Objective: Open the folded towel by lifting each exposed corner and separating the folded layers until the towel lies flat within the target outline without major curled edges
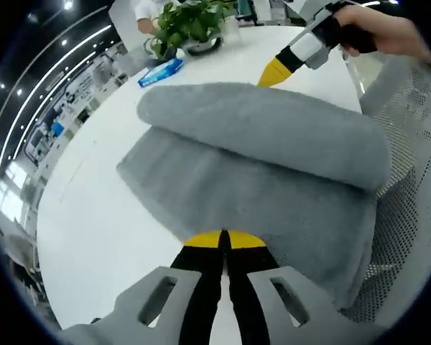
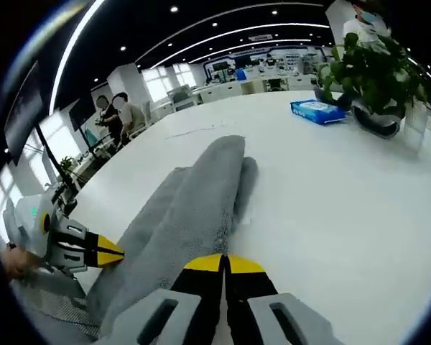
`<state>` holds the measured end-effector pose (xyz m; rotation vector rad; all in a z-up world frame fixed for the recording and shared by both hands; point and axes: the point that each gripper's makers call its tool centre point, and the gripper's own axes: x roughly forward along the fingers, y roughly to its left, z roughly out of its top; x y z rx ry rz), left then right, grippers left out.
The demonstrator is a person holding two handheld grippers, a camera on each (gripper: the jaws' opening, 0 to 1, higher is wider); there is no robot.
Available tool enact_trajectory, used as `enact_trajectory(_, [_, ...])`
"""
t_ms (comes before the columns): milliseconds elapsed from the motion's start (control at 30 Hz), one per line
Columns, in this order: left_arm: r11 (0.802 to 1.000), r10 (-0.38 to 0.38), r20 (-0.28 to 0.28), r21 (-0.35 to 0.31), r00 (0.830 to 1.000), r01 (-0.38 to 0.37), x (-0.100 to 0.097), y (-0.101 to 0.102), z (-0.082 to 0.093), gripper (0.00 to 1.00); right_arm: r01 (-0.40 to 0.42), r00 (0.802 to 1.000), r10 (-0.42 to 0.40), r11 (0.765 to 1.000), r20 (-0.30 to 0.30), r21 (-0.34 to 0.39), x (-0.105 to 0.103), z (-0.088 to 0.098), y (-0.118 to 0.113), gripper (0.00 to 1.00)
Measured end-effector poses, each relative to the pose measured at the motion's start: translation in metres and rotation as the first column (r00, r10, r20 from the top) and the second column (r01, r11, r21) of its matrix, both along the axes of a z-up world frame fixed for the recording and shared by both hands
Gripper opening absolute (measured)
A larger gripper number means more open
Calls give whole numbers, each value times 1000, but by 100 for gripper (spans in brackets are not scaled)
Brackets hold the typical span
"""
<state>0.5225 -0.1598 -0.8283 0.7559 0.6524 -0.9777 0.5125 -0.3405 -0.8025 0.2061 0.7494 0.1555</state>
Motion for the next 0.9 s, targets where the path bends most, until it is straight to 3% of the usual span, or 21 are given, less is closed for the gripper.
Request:
enact_trajectory(67, [999, 35, -5, 3, 999, -35, 5, 7, 0, 0, 5, 1000, -6, 997, -13, -71, -3, -3, -13, 0])
enact_trajectory(200, [996, 82, 5, 25, 997, -82, 13, 22, 0, 0, 30, 999, -34, 994, -37, -107, -9, -8, -25, 0])
enact_trajectory(333, [990, 138, 5, 36, 990, -138, 20, 34, 0, 0, 16, 997, -31, 981, -74, -192, -14, -15, -36, 0])
enact_trajectory(600, [960, 278, -26, 39, 960, -277, 30, 62, 0, 0, 25, 991, -54, 975, -125, -222, -23, -23, -46, 0])
enact_trajectory(900, [930, 365, -27, 65, 931, -363, 33, 81, -1, 0, 25, 986, -65, 967, -152, -253, -29, -27, -52, 0])
